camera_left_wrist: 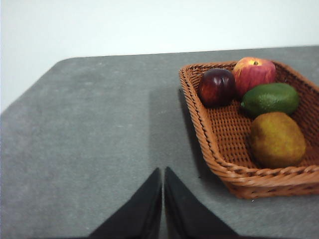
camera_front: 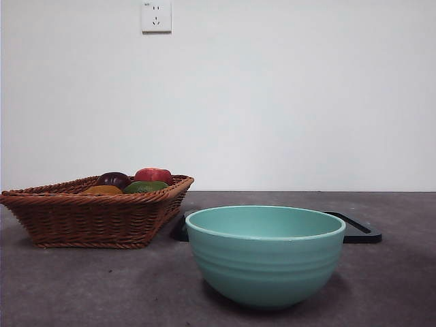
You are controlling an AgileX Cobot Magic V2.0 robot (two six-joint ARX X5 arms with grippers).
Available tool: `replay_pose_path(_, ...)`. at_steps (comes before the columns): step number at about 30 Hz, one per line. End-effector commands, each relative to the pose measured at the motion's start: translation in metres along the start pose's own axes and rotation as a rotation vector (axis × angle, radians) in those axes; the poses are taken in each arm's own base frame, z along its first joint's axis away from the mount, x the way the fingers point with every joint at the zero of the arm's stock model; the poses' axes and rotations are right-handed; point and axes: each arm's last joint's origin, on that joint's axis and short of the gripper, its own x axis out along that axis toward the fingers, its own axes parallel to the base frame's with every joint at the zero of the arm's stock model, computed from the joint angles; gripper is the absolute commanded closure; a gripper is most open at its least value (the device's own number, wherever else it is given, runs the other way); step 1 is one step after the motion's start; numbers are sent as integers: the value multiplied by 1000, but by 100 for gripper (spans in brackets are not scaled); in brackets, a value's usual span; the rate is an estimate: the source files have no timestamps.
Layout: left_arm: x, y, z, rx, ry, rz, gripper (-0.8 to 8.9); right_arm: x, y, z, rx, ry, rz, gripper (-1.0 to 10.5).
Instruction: Pick up the wifruite, put it on the bowl, pick up the plate, put it on desk
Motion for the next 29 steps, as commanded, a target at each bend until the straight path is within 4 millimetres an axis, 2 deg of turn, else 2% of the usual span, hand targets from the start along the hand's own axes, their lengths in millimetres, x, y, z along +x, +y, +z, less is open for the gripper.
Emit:
replay_pose_path(1,2,0,-7,-101,25,5,806,0,0,0,50,-11,6,941)
replay_pose_path(11,2,0,-7,-331,26,9,806,0,1,-3,158,33,31,941)
replay_pose_path(18,0,0,-4,-409,27,5,805,-1,2,-1,227,28,50,941)
replay_pose_path(23,-4,0,9,-408,9,-2,804,-4,3,12,239,-6,56,941)
replay_pose_path(29,-12,0,29,-422,6,-17,804,-14,5,37,240,-47,64,941)
